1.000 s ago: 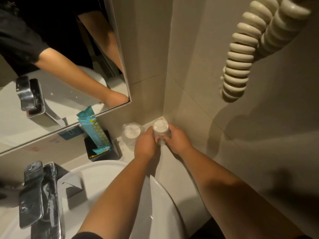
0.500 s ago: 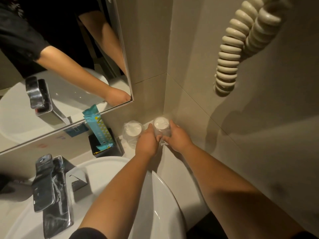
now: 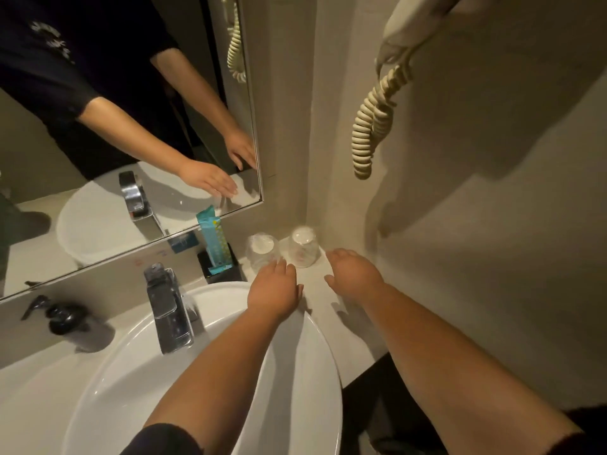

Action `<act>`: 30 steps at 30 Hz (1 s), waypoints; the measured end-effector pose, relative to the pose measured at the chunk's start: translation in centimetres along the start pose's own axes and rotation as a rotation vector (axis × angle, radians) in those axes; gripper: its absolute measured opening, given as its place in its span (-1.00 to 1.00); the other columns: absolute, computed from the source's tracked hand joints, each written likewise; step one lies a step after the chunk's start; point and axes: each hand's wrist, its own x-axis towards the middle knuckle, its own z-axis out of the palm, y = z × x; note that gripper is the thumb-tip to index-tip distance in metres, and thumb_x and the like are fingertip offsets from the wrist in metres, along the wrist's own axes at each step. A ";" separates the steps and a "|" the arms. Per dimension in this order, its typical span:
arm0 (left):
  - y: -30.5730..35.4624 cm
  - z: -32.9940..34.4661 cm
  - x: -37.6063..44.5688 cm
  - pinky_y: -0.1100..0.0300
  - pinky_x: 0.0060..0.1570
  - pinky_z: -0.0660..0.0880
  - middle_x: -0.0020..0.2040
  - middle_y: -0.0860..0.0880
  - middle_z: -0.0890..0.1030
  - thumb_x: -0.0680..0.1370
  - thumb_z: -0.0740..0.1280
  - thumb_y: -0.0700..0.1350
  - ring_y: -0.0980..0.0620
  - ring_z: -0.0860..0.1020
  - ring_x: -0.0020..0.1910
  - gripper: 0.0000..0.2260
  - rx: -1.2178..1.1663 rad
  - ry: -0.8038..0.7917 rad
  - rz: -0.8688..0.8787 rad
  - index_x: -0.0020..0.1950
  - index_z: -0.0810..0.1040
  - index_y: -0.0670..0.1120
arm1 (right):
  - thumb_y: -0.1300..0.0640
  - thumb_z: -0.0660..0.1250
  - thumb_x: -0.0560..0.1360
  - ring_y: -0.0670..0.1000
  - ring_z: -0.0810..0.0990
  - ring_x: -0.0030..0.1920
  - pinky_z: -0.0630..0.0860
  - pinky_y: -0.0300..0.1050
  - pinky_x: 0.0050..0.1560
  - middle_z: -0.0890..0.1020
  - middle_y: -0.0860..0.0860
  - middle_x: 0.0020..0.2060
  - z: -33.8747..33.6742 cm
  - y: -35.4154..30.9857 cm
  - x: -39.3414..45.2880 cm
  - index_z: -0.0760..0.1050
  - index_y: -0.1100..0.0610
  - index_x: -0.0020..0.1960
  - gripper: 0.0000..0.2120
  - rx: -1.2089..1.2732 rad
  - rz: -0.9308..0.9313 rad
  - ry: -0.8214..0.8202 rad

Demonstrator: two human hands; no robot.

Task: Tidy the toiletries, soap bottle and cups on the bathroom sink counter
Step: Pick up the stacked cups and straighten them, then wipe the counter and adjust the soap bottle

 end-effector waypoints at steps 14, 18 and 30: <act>0.4 -3.2 -8.2 -0.01 0.28 0.31 0.25 -0.15 0.47 0.56 0.12 0.16 -0.15 0.38 0.26 -0.55 0.166 0.044 0.015 0.27 0.39 -0.14 | -0.12 0.14 0.59 0.10 0.24 0.48 0.14 -0.03 0.47 0.32 0.08 0.46 -0.6 -2.2 -8.4 0.21 0.12 0.50 -0.44 -0.097 -0.103 0.011; 1.1 -3.5 -10.7 -0.03 0.36 0.28 0.34 -0.16 0.42 0.56 0.13 0.16 -0.16 0.34 0.35 -0.51 0.173 0.043 -0.056 0.34 0.36 -0.14 | -0.12 0.14 0.59 0.10 0.24 0.48 0.15 -0.02 0.47 0.32 0.09 0.47 -1.0 -2.3 -9.9 0.20 0.13 0.50 -0.44 -0.127 -0.164 0.016; 6.5 -3.1 -20.1 0.00 0.33 0.32 0.28 -0.10 0.48 0.56 0.16 0.15 -0.11 0.41 0.27 -0.54 0.151 0.089 -0.276 0.34 0.39 -0.13 | -0.11 0.18 0.58 0.13 0.33 0.43 0.27 0.04 0.42 0.38 0.06 0.42 -0.1 -1.2 -15.9 0.25 0.10 0.47 -0.47 -0.119 -0.366 -0.010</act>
